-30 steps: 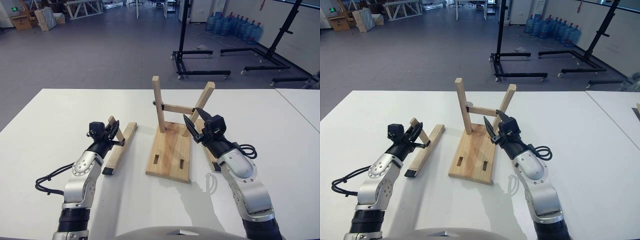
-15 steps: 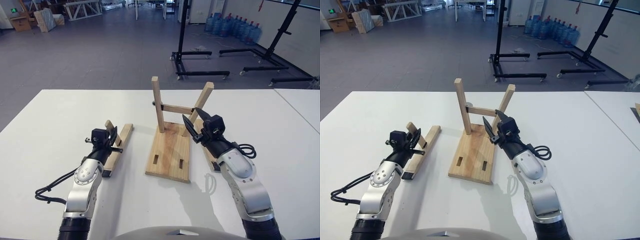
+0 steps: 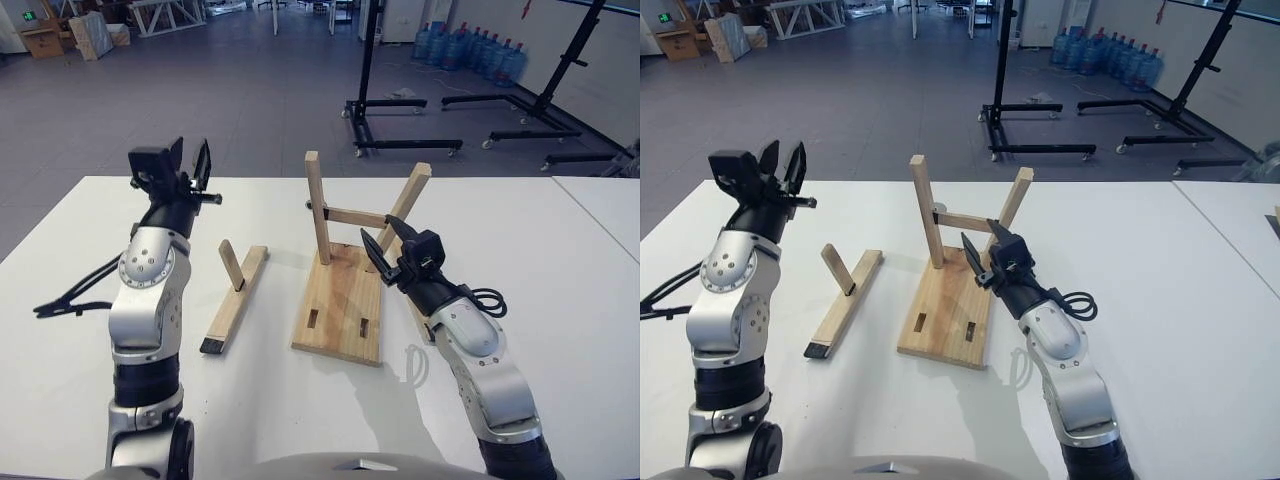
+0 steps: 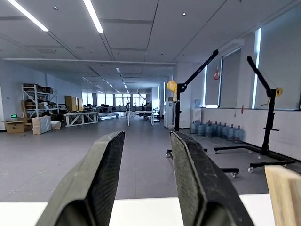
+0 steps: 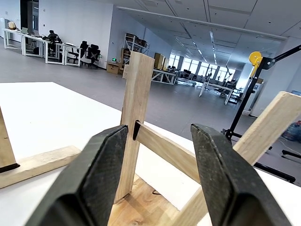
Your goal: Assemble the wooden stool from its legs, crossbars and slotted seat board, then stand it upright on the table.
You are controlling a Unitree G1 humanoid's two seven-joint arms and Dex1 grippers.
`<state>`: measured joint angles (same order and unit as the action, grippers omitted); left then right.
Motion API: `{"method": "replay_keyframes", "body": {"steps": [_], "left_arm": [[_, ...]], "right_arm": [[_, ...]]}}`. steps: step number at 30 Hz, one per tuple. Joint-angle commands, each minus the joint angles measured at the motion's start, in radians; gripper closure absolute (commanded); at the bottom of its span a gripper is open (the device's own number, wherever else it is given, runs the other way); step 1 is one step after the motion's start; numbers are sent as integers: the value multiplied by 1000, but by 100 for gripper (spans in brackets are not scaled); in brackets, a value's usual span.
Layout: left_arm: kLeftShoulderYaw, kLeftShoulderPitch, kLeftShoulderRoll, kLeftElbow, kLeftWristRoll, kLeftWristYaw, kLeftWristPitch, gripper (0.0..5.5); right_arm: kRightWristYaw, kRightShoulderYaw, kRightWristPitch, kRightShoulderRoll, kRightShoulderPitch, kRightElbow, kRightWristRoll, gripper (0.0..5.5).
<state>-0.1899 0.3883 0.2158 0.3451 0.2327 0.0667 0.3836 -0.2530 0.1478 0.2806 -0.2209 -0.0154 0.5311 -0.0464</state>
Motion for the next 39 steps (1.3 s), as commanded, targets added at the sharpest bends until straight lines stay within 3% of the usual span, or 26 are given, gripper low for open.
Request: {"method": "replay_keyframes", "body": {"steps": [1, 7, 13, 19, 22, 25, 28, 31, 37, 39], "left_arm": [[15, 14, 4, -36, 28, 33, 46, 375], [229, -175, -6, -385, -87, 162, -50, 375], [132, -115, -4, -395, -45, 150, -85, 375], [-1, -9, -20, -152, 127, 80, 89, 375], [-50, -14, 44, -3, 211, 93, 225, 375], [-118, -85, 155, 49, 300, 187, 325, 375], [-206, -144, 259, 50, 392, 290, 393, 375], [-198, -152, 336, 27, 434, 378, 434, 375], [-113, -330, 413, 89, 376, 402, 490, 375], [-72, -352, 408, 90, 344, 388, 481, 341]], "right_arm": [[4, 13, 6, 11, 5, 10, 6, 304], [14, 33, 9, 25, -15, 14, 14, 304], [12, 20, 10, 22, -2, 4, 9, 304], [6, 25, 27, 33, 31, -3, -2, 304], [-47, -35, 262, 69, 106, 1, -207, 304], [-169, -124, 471, -2, 93, 66, -472, 304], [-72, -209, 461, 2, 79, 64, -447, 304], [54, -248, 439, 65, 2, 104, -416, 304], [76, -206, 417, 54, -37, 120, -382, 304], [78, -206, 408, 50, -23, 108, -375, 304]]}}
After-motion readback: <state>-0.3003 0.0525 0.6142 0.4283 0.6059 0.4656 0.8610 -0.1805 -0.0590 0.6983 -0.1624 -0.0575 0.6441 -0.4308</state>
